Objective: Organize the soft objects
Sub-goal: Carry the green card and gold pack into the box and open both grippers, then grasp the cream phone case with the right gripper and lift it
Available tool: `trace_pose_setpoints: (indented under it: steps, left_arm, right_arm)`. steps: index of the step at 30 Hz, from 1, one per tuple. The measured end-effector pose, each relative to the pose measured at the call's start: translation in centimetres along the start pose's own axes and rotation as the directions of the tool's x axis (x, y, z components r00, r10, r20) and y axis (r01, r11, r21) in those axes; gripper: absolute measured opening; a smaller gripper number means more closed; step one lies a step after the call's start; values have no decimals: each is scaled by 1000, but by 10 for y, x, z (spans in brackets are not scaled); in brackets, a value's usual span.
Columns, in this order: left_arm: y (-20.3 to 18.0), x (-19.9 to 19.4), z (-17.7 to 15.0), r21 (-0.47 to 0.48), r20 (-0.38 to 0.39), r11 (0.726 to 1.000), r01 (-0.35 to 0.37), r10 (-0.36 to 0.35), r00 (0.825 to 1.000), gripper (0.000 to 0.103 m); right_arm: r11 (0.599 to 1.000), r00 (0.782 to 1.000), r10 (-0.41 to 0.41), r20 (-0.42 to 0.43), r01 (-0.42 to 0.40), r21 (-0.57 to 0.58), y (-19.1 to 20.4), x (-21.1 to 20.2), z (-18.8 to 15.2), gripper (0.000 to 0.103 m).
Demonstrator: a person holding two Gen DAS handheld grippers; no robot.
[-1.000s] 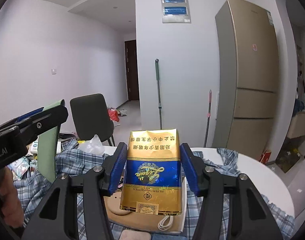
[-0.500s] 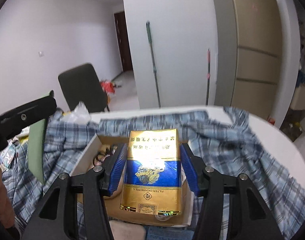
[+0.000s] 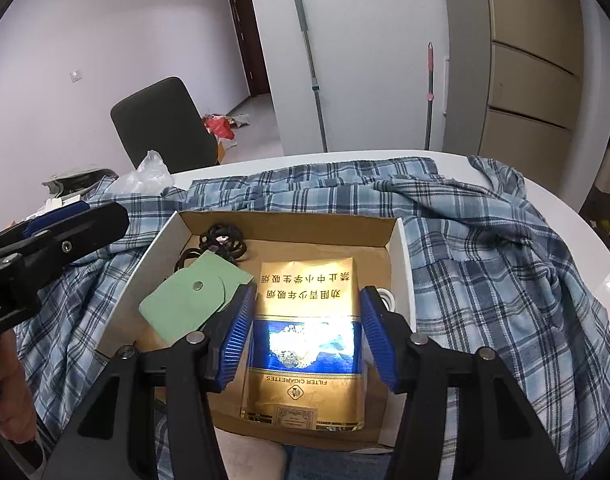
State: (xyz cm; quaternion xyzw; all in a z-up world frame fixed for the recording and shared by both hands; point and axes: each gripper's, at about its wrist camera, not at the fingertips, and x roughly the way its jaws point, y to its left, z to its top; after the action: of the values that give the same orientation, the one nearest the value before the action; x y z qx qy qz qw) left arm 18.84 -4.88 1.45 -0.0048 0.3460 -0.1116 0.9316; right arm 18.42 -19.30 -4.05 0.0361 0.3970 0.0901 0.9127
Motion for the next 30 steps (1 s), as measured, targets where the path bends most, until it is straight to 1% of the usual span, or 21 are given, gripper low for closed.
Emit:
trace_pose_setpoints:
  steps: [5,6,7,8,9,11,15,20,22,24,26,30]
  left_arm:
    - [0,-1,0,-7,10,1000,1,-1,1000,73]
    - [0,-2,1,-12,11,1000,3,-3,1000,73]
    - [1,-3,1,-20,12,1000,7,-7,1000,75]
    - [3,-4,2,-30,15,1000,6,-5,1000,86]
    - [3,-6,3,-37,20,999,1,-1,1000,92]
    - [1,-15,4,-36,60,999,0,2,998,92]
    - [-5,-39,10,-18,127,1000,-16,18,992,92]
    - [-8,-80,16,-22,223,1000,5,0,975,94]
    - [-9,-99,15,-17,267,1000,-1,6,964,103]
    - [-11,-115,13,-17,308,1000,-6,11,951,103]
    - [-11,-129,10,-19,329,1000,-4,10,944,103]
    - [-12,-149,1,-19,350,1000,11,-4,937,103]
  right_arm:
    - [1000,1000,-3,4,3,1,1,-1,-1,57]
    - [1000,1000,2,2,-2,4,1,-1,-1,59]
    - [1000,1000,3,4,-3,11,1,-2,0,67]
    - [1000,1000,-2,10,1,19,0,-3,0,69]
    - [1000,1000,-8,17,8,24,-1,-5,1,69]
    - [1000,999,-11,31,10,29,-3,-12,4,69]
    - [999,996,-15,92,11,49,-6,-37,13,69]
    - [1000,981,-3,195,-1,25,0,-83,21,69]
    - [1000,973,4,231,-6,9,3,-101,21,69]
    - [1000,966,16,258,-16,-5,4,-116,19,69]
    - [1000,961,24,277,-21,-15,7,-129,16,69]
    - [999,952,33,305,-23,-37,11,-150,3,69]
